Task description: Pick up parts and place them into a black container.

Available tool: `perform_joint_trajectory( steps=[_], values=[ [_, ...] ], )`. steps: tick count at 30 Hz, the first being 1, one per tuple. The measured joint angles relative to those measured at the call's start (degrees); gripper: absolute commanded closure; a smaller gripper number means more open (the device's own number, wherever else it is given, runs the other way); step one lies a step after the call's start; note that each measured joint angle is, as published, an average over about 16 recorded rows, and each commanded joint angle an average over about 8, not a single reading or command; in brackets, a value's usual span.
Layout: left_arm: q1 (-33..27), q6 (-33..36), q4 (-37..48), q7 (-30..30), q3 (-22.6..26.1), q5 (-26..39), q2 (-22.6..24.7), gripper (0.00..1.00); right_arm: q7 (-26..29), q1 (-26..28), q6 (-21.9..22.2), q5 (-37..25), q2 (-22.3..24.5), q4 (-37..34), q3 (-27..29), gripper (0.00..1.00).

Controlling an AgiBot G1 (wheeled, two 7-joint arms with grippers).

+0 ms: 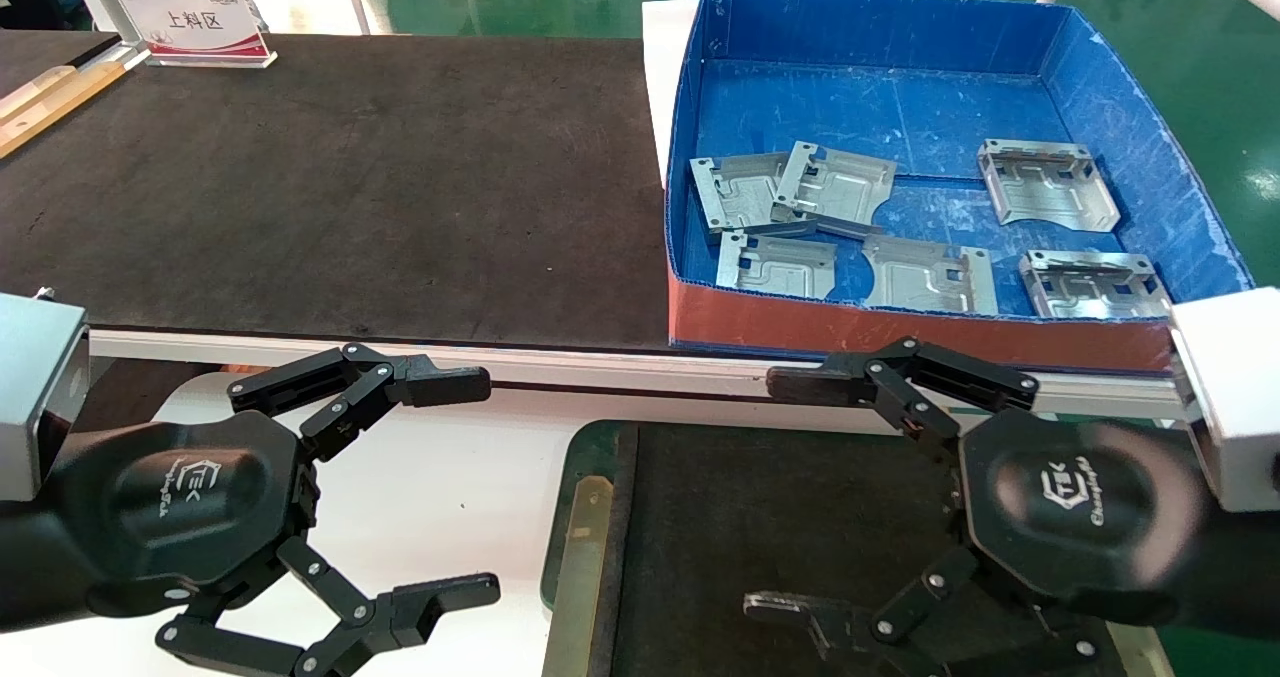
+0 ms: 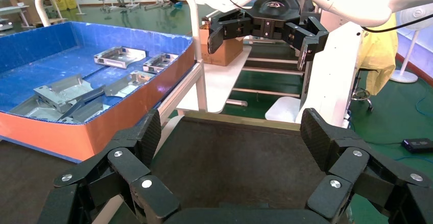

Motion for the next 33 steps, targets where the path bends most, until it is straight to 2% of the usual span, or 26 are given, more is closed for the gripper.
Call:
perform_joint_trajectory(
  steps=[12, 20, 33],
  values=[
    [0.0, 0.0, 0.0, 0.0, 0.0, 0.0, 0.0, 0.02, 0.0, 0.0, 0.0, 0.0, 0.0, 0.0, 0.0, 0.0],
    [0.0, 0.0, 0.0, 0.0, 0.0, 0.0, 0.0, 0.99, 0.0, 0.0, 0.0, 0.0, 0.0, 0.0, 0.0, 0.0],
    [0.0, 0.0, 0.0, 0.0, 0.0, 0.0, 0.0, 1.0, 0.0, 0.0, 0.0, 0.0, 0.0, 0.0, 0.0, 0.0]
  ],
)
